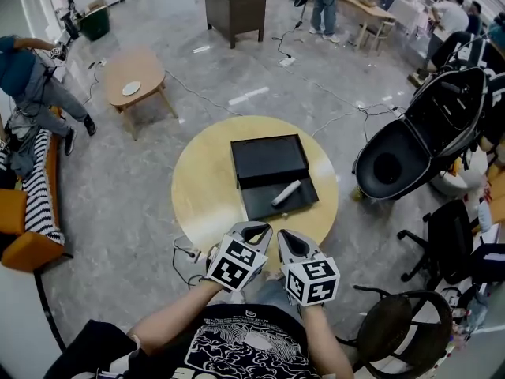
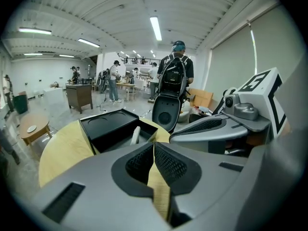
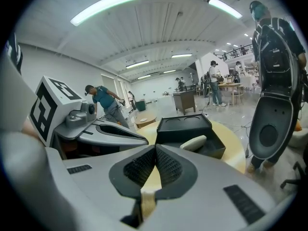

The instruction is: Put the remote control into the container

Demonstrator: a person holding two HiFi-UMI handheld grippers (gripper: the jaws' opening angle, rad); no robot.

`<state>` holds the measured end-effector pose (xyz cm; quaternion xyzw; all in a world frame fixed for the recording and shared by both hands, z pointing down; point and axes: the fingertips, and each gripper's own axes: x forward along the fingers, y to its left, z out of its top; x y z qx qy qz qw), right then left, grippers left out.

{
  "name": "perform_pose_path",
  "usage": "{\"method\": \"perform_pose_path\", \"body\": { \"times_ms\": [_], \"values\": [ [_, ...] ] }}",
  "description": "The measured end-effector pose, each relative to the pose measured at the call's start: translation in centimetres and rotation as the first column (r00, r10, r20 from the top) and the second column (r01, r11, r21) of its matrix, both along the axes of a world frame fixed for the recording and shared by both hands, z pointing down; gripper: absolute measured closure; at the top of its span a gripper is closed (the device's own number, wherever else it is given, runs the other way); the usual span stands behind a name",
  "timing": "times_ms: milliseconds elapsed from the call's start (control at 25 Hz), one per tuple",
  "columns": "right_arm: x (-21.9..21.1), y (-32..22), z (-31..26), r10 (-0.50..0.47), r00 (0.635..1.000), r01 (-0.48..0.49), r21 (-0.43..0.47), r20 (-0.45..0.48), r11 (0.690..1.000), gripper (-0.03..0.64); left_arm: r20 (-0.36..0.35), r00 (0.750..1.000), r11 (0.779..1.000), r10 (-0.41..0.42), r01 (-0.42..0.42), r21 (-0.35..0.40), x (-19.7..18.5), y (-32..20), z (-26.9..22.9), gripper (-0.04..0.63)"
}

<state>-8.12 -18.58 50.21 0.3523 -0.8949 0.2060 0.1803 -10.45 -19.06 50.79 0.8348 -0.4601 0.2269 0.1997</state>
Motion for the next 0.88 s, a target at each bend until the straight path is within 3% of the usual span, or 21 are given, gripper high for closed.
{"method": "perform_pose_path", "body": {
  "times_ms": [880],
  "values": [
    [-1.6, 3.1, -2.2, 0.003, 1.0, -0.002, 0.027, -0.024, 1.0, 0.594, -0.011, 1.0, 1.0, 0.005, -0.005, 0.018, -1.7, 2.7, -1.8, 0.574]
  ]
}}
